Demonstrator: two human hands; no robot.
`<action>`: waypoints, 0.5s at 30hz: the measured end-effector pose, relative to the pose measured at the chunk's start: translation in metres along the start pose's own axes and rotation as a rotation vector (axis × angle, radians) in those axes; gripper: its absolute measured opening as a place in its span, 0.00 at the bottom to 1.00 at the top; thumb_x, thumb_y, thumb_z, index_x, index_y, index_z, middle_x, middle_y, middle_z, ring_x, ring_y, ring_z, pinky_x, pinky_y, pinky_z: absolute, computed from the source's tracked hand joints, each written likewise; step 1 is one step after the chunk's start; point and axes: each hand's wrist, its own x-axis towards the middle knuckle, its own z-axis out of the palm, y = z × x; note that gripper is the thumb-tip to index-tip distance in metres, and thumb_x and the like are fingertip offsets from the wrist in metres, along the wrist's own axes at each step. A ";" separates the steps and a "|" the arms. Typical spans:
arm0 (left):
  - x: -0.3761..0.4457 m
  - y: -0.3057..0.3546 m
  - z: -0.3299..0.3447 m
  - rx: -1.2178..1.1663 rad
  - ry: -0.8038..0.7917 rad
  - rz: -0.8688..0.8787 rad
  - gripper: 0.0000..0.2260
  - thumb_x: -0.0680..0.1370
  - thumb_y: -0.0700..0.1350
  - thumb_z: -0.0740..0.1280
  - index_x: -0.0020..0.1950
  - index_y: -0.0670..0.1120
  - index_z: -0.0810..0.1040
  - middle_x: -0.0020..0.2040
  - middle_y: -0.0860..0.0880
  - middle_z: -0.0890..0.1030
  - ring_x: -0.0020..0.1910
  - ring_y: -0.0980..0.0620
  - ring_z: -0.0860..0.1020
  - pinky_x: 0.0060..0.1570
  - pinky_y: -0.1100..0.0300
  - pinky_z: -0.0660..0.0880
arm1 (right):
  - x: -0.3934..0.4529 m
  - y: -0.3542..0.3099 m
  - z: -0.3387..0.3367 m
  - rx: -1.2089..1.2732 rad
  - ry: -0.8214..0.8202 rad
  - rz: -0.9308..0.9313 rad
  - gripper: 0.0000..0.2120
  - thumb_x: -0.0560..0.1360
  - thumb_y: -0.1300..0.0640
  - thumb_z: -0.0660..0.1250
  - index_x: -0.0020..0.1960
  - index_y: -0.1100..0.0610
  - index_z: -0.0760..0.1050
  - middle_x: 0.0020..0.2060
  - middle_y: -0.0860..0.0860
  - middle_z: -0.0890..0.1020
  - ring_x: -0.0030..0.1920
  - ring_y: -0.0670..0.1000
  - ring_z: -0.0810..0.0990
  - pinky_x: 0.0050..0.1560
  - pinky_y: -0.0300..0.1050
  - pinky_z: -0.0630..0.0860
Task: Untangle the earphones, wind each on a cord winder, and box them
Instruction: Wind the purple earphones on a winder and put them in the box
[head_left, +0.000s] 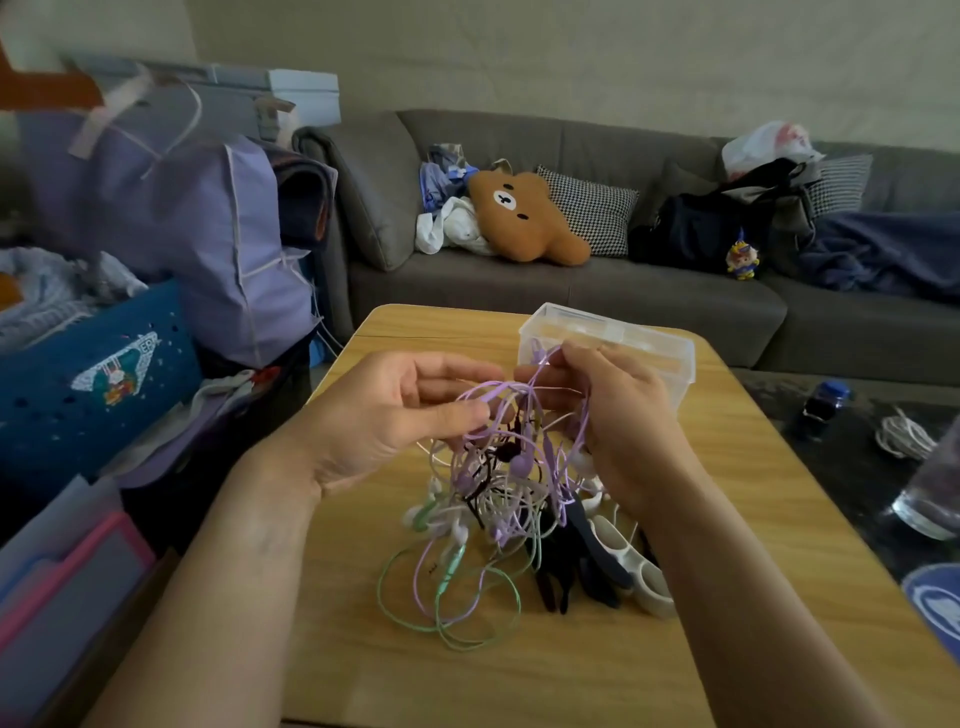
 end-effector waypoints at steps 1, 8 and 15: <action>0.000 0.000 0.000 0.031 0.020 0.015 0.18 0.70 0.40 0.74 0.59 0.43 0.81 0.50 0.43 0.86 0.49 0.48 0.85 0.49 0.57 0.81 | 0.000 -0.001 -0.001 -0.012 0.000 -0.002 0.15 0.84 0.59 0.59 0.41 0.61 0.77 0.35 0.54 0.86 0.33 0.50 0.82 0.37 0.46 0.76; 0.000 0.000 0.001 0.041 0.162 0.085 0.13 0.73 0.47 0.68 0.55 0.44 0.83 0.40 0.44 0.85 0.39 0.49 0.83 0.39 0.59 0.80 | -0.002 -0.004 -0.003 -0.055 -0.044 -0.028 0.13 0.85 0.58 0.58 0.45 0.61 0.76 0.35 0.53 0.86 0.33 0.46 0.83 0.33 0.38 0.78; 0.009 -0.004 0.008 0.187 0.347 0.086 0.19 0.78 0.58 0.61 0.46 0.46 0.84 0.26 0.48 0.77 0.27 0.52 0.75 0.34 0.61 0.74 | -0.002 -0.001 -0.001 -0.158 -0.132 -0.116 0.13 0.85 0.57 0.58 0.52 0.67 0.75 0.34 0.51 0.85 0.34 0.48 0.83 0.36 0.42 0.78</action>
